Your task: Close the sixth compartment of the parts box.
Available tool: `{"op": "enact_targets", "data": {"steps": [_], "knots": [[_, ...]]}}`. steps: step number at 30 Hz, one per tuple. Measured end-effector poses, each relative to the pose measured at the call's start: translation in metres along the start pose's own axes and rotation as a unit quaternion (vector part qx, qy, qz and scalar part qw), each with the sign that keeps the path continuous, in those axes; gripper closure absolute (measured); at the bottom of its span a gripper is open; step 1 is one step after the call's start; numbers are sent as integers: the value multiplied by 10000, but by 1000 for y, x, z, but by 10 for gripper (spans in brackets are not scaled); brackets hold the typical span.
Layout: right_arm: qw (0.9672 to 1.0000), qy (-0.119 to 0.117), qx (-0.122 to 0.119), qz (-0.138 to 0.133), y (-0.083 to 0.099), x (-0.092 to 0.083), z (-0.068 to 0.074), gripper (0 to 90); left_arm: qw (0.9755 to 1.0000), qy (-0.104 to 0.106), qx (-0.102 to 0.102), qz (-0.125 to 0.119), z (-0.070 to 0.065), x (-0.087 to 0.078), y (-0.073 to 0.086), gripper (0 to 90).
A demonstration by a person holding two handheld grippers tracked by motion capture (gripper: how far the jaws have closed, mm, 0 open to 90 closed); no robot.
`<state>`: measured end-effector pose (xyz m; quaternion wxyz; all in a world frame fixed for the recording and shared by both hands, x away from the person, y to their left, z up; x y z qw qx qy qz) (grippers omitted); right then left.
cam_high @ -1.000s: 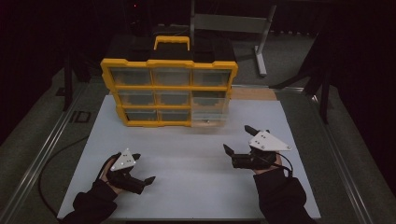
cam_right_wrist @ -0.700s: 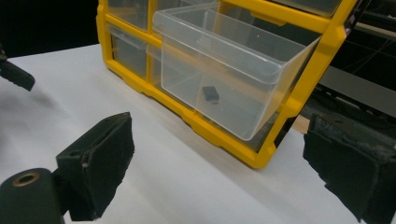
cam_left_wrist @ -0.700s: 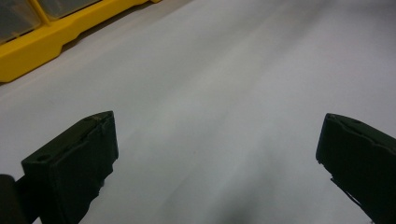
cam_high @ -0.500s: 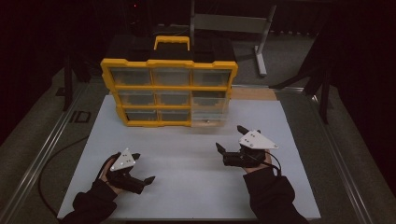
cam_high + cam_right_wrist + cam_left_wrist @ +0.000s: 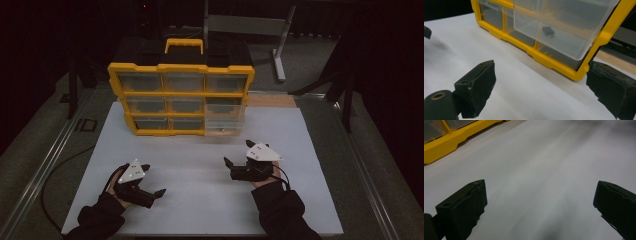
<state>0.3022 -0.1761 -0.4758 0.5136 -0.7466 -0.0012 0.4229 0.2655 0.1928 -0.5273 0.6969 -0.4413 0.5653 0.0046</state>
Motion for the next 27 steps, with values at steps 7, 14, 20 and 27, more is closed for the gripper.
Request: {"op": "enact_targets", "data": {"steps": [7, 14, 20, 27], "knots": [[9998, -5, -47, 187, 2, 10, 7, 84, 10000, 4, -3, 8, 0, 0, 0, 3], [9997, -66, -27, 219, -2, 15, 12, 131, 10000, 9, 10, 28, 0, 0, 1, 3], [9997, 32, -18, 242, -5, 16, 14, 194, 10000, 4, 5, 15, 0, 0, 1, 3], [9996, 9, 12, 280, -9, 17, 13, 300, 10000, 2, 8, 24, 1, 0, 1, 3]]}}
Point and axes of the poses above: each handheld gripper's, and its own axes: x roughly forward along the jaws, y roughly out of its underside, z roughly to its left, the point moved 1 cm from there along x, roughly forward along the jaws, and after that the axes turned 15 degrees about z, right-handed, at the moved point
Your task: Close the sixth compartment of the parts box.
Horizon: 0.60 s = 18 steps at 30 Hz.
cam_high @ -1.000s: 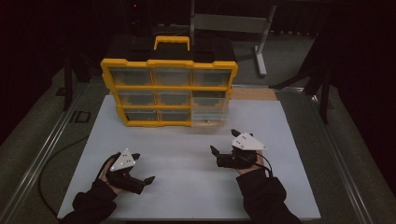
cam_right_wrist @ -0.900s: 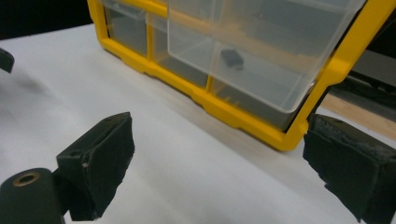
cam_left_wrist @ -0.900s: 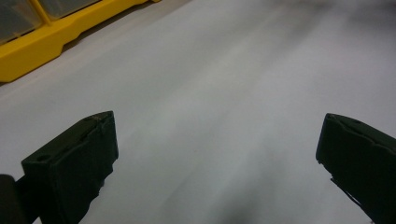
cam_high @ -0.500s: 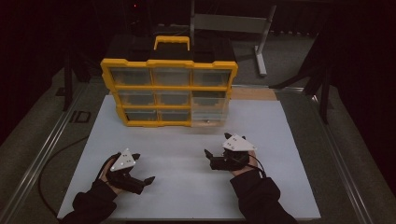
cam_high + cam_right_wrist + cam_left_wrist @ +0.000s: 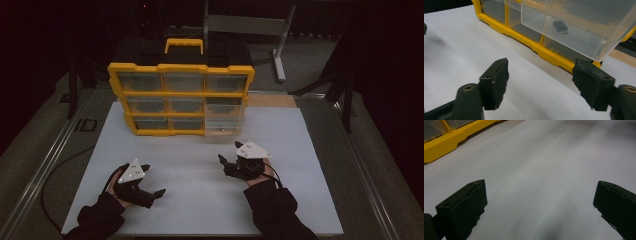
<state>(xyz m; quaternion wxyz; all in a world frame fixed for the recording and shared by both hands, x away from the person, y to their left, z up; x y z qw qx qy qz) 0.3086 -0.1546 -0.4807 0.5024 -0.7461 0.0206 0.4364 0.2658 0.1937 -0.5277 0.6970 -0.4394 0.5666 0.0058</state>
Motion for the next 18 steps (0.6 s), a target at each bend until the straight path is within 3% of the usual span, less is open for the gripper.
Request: {"op": "enact_targets", "data": {"steps": [14, 18], "knots": [[9999, 81, -11, 129, -5, 0, 0, 525, 10000, -7, 9, 14, 0, 0, 0, 3], [9998, 153, 51, 155, -7, -1, -3, 632, 10000, -4, 8, 15, 0, 1, 0, 3]]}}
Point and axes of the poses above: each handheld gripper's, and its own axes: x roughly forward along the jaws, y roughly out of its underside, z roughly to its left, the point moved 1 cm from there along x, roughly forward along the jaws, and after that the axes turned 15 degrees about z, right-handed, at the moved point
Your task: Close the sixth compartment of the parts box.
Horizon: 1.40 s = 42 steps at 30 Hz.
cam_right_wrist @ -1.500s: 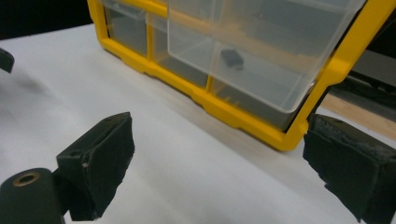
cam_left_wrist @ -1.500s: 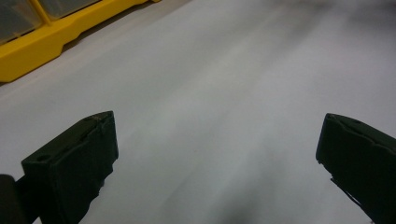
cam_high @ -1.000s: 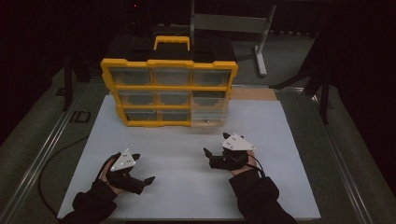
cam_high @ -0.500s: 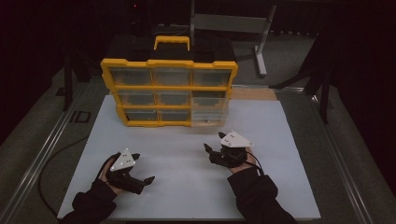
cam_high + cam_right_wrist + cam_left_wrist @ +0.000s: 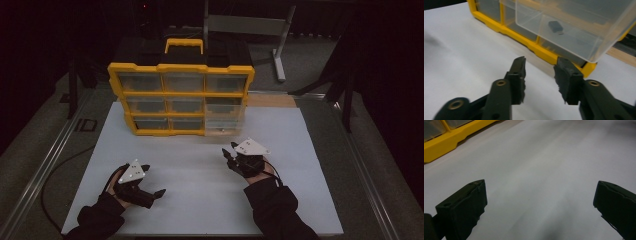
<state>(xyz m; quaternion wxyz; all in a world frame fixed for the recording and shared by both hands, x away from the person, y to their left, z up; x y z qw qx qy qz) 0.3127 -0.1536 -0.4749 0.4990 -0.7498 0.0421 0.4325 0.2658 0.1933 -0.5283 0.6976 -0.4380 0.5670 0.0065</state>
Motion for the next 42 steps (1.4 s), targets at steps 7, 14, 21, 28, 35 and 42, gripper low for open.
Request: {"op": "enact_targets", "data": {"steps": [7, 14, 21, 28, 35, 42], "knots": [[9998, 79, 147, -59, -3, -4, -4, 793, 10000, -9, -7, 0, 0, 0, 0, 3], [9998, 88, 159, -76, -5, -8, -8, 898, 10000, -9, 11, 12, 0, 0, 0, 3], [9998, 126, 129, -101, -9, -10, -8, 900, 10000, -5, 11, 10, 0, 0, 0, 3], [9996, 149, 180, -141, -14, -9, -12, 900, 10000, -19, 18, 10, 0, 0, 0, 3], [9996, 169, 194, -122, -16, -6, -15, 900, 10000, -16, 19, 13, 0, 0, 0, 3], [9995, 200, 229, -107, -19, -3, -18, 900, 10000, -16, 21, 14, 0, 0, 0, 3]]}}
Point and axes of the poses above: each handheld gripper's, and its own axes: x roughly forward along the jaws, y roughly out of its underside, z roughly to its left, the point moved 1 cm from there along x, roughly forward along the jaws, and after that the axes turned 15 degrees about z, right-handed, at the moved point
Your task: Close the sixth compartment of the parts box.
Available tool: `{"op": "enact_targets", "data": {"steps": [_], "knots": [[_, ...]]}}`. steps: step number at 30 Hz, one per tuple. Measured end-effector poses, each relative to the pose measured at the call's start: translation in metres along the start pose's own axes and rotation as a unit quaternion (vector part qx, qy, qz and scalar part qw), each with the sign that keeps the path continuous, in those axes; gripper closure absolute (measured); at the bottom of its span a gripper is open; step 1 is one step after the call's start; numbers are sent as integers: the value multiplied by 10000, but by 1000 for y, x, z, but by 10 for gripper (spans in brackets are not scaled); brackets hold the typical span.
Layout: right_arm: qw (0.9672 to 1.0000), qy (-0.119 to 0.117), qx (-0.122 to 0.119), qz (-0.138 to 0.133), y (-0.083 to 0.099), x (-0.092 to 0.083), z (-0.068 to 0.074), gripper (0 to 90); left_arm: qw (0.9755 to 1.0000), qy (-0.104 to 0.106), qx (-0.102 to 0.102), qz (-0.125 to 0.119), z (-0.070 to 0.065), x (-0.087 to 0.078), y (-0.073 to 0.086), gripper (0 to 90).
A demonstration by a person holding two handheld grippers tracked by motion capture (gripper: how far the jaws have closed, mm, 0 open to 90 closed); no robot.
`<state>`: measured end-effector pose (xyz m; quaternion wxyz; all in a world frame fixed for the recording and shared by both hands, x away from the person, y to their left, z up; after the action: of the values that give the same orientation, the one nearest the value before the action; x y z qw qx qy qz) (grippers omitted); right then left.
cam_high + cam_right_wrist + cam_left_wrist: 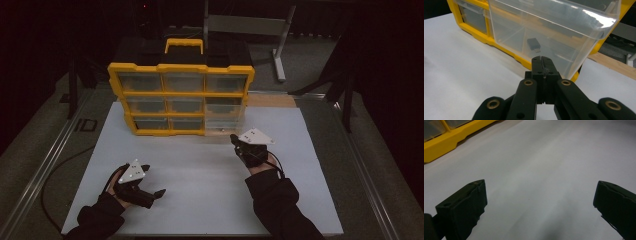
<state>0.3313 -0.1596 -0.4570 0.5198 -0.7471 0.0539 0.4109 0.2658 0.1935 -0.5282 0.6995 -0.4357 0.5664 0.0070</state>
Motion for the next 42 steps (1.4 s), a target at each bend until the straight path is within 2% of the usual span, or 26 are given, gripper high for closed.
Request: {"op": "enact_targets", "data": {"steps": [17, 32, 42], "knots": [[10000, 54, 45, 62, -3, 6, -5, 900, 10000, 13, -5, -17, 0, -1, 0, 3], [10000, 40, -19, 84, -5, 8, -4, 900, 10000, 26, -7, -5, 0, -1, 0, 3], [9999, 126, -46, 90, -8, 11, -7, 900, 10000, 20, -14, -17, 0, -1, 0, 3]]}}
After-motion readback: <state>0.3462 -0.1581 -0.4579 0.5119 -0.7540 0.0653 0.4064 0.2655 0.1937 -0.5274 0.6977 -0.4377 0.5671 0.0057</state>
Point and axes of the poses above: each handheld gripper's, and its own axes: x roughly forward along the jaws, y roughly out of its underside, z roughly to its left, the point moved 1 cm from there along x, roughly forward along the jaws, and after that the axes turned 15 degrees about z, right-handed, at the moved point
